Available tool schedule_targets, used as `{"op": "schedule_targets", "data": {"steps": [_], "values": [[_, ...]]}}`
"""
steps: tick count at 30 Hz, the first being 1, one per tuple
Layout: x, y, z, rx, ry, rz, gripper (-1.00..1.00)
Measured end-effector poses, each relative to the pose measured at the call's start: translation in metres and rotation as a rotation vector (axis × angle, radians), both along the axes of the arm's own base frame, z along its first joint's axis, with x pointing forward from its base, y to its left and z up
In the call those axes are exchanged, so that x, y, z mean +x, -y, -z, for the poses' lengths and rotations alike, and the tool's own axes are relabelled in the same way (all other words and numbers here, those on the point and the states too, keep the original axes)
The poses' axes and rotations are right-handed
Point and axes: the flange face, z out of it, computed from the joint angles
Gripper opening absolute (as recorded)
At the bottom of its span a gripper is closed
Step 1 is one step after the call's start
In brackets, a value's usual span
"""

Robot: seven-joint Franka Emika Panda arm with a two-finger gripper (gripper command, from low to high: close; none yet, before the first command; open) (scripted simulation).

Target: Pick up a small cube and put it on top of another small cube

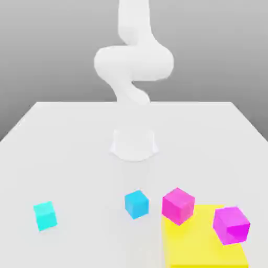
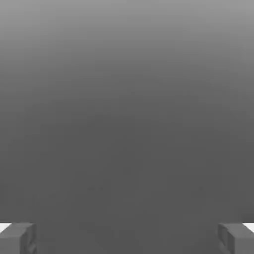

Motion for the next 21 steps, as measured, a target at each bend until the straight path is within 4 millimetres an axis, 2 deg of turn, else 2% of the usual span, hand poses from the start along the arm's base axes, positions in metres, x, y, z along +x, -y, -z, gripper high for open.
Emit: {"op": "schedule_targets", "data": {"steps": [2,5,10,13,16,19,21], "values": [[0.024,0.020,0.040,0.018,-0.063,0.087,0.00],[0.050,0.052,0.099,0.049,-0.150,0.209,0.00],[0.067,0.110,0.203,0.116,-0.288,0.408,0.00],[0.063,0.143,0.266,0.166,-0.367,0.526,0.00],[0.048,0.171,0.328,0.224,-0.445,0.641,0.00],[0.021,0.201,0.387,0.295,-0.516,0.773,0.00],[0.003,0.210,0.425,0.343,-0.564,0.845,0.00]]}}
